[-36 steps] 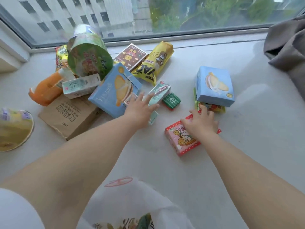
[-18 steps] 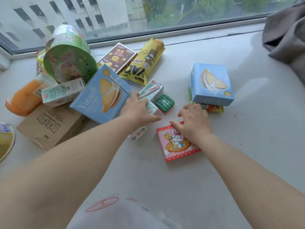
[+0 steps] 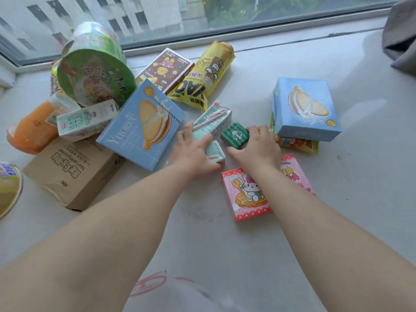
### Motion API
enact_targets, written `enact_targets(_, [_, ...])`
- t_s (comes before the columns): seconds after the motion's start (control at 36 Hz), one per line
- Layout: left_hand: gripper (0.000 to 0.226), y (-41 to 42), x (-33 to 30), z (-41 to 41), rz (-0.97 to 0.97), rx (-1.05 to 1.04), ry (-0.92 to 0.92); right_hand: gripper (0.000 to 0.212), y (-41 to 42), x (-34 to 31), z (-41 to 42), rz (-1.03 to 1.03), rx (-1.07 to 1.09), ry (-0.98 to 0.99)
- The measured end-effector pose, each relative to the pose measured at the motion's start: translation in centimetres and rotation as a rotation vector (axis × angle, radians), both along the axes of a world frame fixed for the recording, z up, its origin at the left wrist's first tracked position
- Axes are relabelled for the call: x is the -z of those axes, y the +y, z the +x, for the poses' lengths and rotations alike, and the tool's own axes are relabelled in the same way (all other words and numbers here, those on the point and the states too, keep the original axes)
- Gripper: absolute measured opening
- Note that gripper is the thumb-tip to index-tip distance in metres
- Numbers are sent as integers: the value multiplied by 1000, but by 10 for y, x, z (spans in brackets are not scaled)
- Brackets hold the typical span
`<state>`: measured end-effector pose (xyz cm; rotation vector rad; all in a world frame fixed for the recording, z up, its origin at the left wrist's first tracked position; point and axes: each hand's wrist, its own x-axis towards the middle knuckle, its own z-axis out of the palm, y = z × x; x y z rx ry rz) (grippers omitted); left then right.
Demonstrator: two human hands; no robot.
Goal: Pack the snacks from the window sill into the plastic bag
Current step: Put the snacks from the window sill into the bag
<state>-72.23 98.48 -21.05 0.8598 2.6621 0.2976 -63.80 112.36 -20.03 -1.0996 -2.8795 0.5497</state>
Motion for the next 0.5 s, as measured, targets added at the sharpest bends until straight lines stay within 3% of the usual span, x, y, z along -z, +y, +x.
enact_targets(0.25, [59, -6, -9, 14, -35, -59, -21, 61, -11, -19, 82, 11, 81, 295])
enact_targets(0.44, [59, -27, -8, 26, -42, -97, -45, 66, -17, -18, 123, 15, -125, 108])
enact_targets(0.5, [60, -30, -6, 25, -64, -97, -57, 77, -14, -20, 120, 3, -195, 20])
